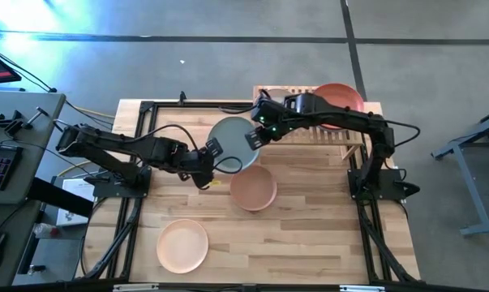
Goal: Place and stack plates onto a shelf
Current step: Stack the gray plate on top of the white plate on the shelf
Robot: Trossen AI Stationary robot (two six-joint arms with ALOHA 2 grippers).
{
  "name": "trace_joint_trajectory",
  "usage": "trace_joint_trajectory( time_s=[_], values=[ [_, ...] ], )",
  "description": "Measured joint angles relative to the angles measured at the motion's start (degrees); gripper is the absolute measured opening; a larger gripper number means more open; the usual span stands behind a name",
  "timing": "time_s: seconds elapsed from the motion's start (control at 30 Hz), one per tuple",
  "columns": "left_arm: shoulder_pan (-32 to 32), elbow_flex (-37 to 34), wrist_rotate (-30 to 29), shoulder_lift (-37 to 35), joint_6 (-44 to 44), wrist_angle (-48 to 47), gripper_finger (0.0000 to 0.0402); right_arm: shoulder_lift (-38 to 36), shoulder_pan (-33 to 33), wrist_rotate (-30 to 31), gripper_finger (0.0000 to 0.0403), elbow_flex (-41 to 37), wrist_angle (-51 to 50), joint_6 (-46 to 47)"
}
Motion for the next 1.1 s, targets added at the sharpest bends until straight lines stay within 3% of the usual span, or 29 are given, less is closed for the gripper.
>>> trace_joint_trajectory(
  time_s=[0.27,0.53,1.1],
  values=[
    [0.0,0.0,-0.5,0.0,0.0,1.0,0.0001,1.4,0.0,-0.2,0.0097,0.0,0.2,0.0],
    [0.0,0.0,-0.4,0.0,-1.7,1.3,0.0009,1.7,-0.1,-0.2,0.0008,0.0,1.3,0.5],
    [0.0,-0.1,0.9,0.0,-7.5,2.5,0.0017,1.7,0.0,-0.3,0.0001,0.0,0.6,5.6]
  ],
)
